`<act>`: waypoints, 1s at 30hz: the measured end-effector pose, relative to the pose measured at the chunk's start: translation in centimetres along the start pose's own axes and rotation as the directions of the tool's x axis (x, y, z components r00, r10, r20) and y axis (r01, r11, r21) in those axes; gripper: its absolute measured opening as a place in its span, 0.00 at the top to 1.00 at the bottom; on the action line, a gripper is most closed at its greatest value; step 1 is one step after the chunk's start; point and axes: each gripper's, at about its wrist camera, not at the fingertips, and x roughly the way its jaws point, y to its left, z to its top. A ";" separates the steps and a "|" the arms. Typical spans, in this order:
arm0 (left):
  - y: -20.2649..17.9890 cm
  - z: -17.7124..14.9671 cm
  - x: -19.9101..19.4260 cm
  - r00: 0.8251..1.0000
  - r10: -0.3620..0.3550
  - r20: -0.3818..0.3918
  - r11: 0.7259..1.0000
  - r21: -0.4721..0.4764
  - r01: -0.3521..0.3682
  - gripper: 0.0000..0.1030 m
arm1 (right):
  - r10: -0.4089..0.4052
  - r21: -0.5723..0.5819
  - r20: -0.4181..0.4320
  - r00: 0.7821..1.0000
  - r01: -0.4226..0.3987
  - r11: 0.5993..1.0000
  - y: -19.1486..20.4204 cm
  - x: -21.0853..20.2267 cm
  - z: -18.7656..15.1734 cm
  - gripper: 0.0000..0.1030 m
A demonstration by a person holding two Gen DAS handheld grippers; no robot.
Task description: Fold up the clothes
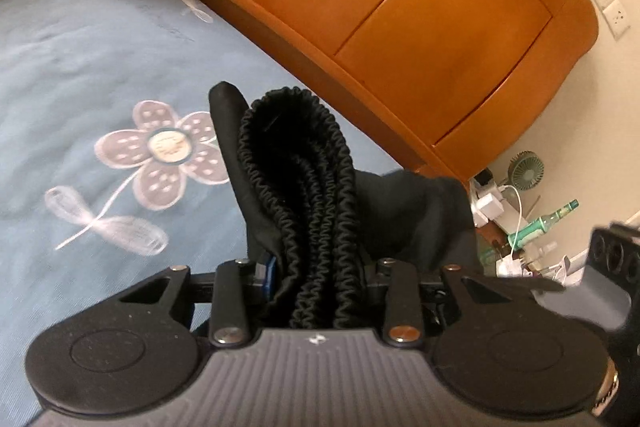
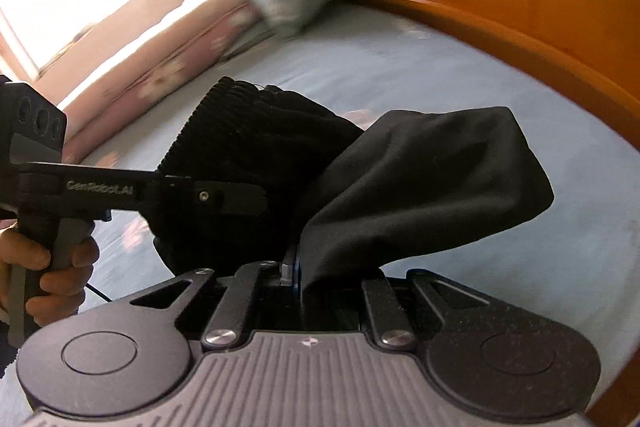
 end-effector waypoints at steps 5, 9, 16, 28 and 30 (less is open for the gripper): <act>0.0 2.1 3.1 0.999 -0.002 -0.046 1.000 -0.011 0.002 0.68 | -0.042 0.089 0.021 0.999 0.040 0.995 -3.5 0.4 0.2 0.88; -0.3 3.5 4.6 0.996 0.005 -0.084 1.000 0.025 -0.003 0.68 | -0.050 0.136 0.033 0.998 0.045 0.990 -5.3 0.3 0.5 0.88; -0.5 5.4 6.9 0.992 0.016 -0.121 0.991 0.132 0.000 0.68 | -0.078 0.192 0.043 0.996 0.069 0.979 -6.4 1.4 0.9 0.88; 3.8 6.1 8.8 0.986 0.072 -0.148 0.996 0.062 -0.064 0.62 | -0.145 0.288 -0.049 0.988 0.153 0.945 -10.9 1.8 -2.1 0.81; 5.0 6.1 9.0 0.985 0.084 -0.148 0.996 0.032 -0.080 0.59 | -0.148 0.313 -0.078 0.986 0.165 0.935 -12.1 1.9 -2.9 0.75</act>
